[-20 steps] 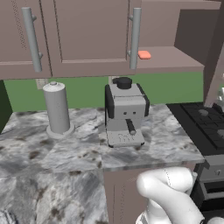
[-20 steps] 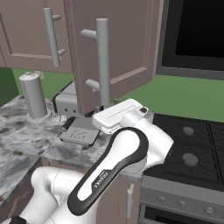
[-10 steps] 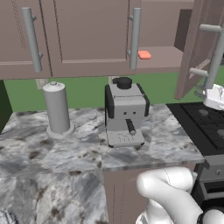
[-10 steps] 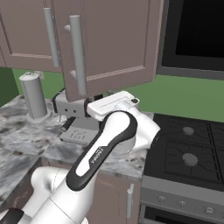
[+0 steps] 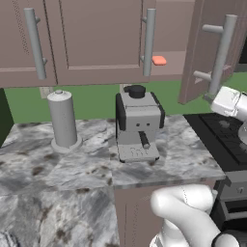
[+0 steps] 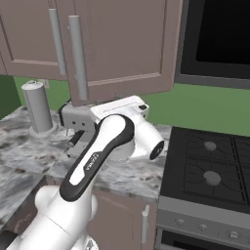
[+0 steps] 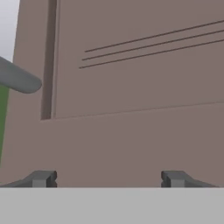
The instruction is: Pick up the dish brush and bar soap from the sink, and place them back in the cabinet, and close the cabinet doors.
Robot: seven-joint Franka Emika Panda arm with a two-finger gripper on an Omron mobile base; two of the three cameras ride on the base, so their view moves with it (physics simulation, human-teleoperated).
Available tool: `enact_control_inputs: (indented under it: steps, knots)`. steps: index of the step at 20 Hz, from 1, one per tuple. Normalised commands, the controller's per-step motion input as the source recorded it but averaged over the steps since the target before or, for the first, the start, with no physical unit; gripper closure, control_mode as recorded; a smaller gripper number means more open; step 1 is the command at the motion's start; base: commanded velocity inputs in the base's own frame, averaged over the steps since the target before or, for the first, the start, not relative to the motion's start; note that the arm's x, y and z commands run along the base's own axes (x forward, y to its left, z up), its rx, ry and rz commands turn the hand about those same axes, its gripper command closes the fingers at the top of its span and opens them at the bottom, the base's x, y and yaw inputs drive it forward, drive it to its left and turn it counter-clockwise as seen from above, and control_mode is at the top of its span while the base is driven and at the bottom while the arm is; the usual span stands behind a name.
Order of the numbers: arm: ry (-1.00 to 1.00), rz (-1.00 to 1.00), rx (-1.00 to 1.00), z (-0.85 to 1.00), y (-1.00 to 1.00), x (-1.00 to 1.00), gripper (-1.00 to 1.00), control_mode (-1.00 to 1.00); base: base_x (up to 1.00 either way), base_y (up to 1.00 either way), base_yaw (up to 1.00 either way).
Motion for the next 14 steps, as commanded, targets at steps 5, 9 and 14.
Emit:
enact_control_inputs:
  steps: [5, 9, 14]
  knots:
    - [0.0, -0.18, 0.0, 0.0, 0.41, 0.48, -1.0, -1.0, 0.0, 0.0, 0.0]
    - [0.0, -0.15, 0.0, 0.0, 0.35, 0.57, -1.0, -1.0, 0.0, 0.0, 0.0]
    - [0.0, -0.15, 0.0, 0.0, 0.27, 0.63, -1.0, -1.0, 0.0, 0.0, 0.0]
